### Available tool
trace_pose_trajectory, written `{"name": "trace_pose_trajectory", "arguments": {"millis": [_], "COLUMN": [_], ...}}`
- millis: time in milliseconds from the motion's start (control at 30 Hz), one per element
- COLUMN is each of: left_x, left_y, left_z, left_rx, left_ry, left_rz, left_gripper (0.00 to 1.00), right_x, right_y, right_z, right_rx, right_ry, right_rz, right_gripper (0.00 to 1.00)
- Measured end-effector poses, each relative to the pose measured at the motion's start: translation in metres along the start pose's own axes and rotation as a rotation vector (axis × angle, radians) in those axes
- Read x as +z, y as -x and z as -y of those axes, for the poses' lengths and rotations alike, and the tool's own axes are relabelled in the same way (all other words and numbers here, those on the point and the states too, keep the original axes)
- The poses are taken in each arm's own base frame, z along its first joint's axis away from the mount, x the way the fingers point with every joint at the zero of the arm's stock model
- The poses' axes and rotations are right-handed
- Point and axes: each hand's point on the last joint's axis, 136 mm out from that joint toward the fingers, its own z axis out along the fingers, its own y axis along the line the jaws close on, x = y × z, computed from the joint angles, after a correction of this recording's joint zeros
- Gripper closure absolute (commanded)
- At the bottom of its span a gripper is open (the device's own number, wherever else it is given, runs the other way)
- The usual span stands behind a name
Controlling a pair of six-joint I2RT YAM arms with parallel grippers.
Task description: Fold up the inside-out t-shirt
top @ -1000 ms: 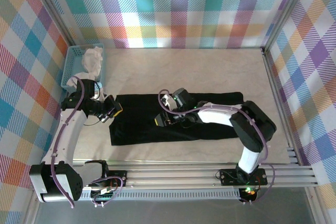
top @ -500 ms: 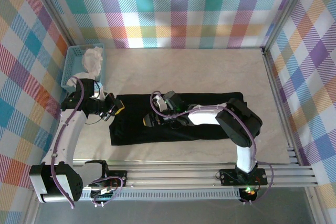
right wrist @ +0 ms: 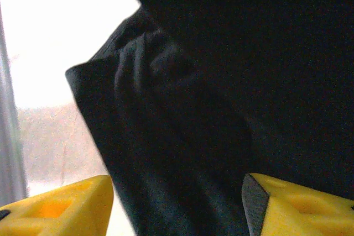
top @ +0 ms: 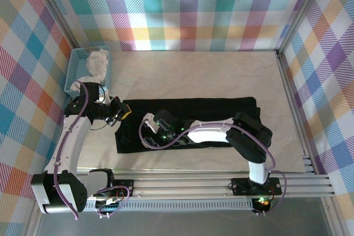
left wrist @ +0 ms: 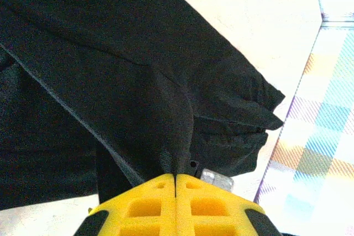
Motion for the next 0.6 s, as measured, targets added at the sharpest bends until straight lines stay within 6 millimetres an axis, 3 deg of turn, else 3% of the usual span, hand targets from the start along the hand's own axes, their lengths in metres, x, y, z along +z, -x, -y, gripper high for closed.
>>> {"name": "trace_pose_trajectory", "arguments": {"millis": [133, 333, 467, 600], "left_x": [0.001, 0.002, 0.002, 0.002], "left_y": [-0.001, -0.002, -0.002, -0.002], "left_z": [-0.002, -0.003, -0.003, -0.004], "left_rx": [-0.003, -0.006, -0.006, -0.006], "left_ry": [0.003, 0.005, 0.006, 0.006], "left_rz": [-0.003, -0.006, -0.006, -0.007], "left_gripper": [1.00, 1.00, 1.00, 1.00], "right_x": [0.009, 0.031, 0.040, 0.042], "right_y": [0.012, -0.001, -0.010, -0.013], "right_z": [0.014, 0.033, 0.042, 0.047], "right_rx": [-0.054, -0.093, -0.104, -0.108], "right_ry": [-0.082, -0.163, -0.198, -0.224], "right_rz": [0.022, -0.022, -0.048, -0.054], "right_gripper": [0.39, 0.43, 0.55, 0.75]}}
